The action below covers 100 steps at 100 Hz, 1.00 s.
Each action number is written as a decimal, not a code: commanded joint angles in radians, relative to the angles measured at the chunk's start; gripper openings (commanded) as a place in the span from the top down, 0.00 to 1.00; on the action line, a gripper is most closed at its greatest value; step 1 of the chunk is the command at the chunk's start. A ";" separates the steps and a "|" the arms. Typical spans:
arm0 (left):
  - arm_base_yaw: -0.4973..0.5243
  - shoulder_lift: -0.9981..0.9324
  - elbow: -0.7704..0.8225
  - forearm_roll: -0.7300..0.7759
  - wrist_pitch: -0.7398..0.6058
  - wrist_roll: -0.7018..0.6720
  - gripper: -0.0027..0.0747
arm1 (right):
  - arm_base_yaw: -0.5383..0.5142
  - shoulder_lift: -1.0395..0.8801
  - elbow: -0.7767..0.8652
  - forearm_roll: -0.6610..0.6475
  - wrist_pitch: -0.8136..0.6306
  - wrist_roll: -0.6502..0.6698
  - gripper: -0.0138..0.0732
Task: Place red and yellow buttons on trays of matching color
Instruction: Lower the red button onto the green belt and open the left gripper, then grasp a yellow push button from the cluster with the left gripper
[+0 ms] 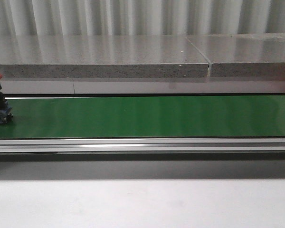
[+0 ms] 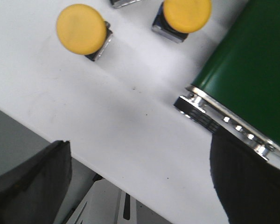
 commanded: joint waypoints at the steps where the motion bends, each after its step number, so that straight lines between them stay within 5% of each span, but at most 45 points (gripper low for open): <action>1: 0.040 -0.023 -0.004 -0.003 -0.058 -0.003 0.21 | -0.004 -0.019 -0.019 -0.002 -0.074 -0.006 0.73; 100: 0.106 0.340 -0.009 0.035 -0.406 0.017 0.21 | -0.004 -0.019 -0.019 -0.002 -0.074 -0.006 0.73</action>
